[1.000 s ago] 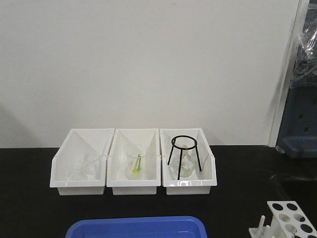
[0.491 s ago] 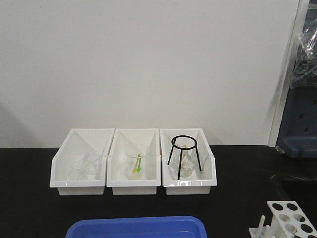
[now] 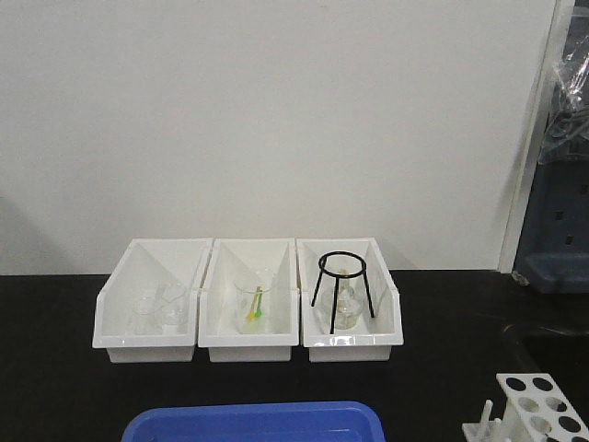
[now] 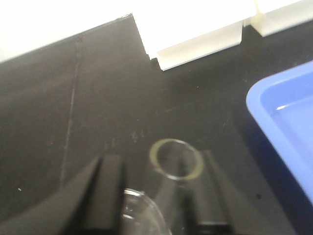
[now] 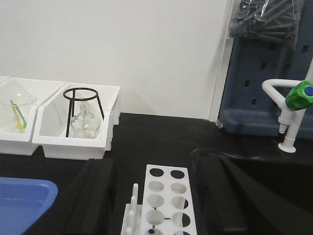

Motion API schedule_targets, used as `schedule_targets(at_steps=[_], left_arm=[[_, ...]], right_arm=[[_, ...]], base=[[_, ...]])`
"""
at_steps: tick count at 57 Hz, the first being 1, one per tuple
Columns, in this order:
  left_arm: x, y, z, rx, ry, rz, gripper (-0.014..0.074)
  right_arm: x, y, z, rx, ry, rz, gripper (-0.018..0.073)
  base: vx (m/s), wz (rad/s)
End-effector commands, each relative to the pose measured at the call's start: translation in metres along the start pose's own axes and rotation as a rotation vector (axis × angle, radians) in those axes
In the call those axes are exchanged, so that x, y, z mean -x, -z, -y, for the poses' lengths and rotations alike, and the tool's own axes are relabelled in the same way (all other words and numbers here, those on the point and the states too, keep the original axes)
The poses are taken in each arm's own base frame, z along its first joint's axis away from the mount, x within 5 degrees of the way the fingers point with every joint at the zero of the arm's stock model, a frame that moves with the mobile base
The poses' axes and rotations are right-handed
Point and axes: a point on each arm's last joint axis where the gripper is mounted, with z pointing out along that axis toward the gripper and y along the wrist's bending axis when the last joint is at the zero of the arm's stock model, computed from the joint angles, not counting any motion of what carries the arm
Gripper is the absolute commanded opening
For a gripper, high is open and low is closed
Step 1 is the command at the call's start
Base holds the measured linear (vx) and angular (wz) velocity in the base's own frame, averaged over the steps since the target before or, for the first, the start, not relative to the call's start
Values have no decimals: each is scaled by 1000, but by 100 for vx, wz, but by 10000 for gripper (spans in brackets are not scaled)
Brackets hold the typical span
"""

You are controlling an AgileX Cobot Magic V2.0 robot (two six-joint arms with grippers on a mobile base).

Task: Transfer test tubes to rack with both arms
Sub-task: 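Lift the test tube out of the beaker with the left gripper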

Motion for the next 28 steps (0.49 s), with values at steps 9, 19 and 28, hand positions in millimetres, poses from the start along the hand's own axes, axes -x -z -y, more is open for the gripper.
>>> schedule_targets(at_steps=[9,19,28], left_arm=[[17,1,-4,28,43,103,163],[19,3,-5,32,49,119,116],[29,10,-8,42,101,176,115]], right_arm=[[18,1,2,-16,1,103,437],[18,1,3,-16,1,104,437],[18,1,2,-16,1,104,435]], base=[[0,0],[0,0],[0,0]])
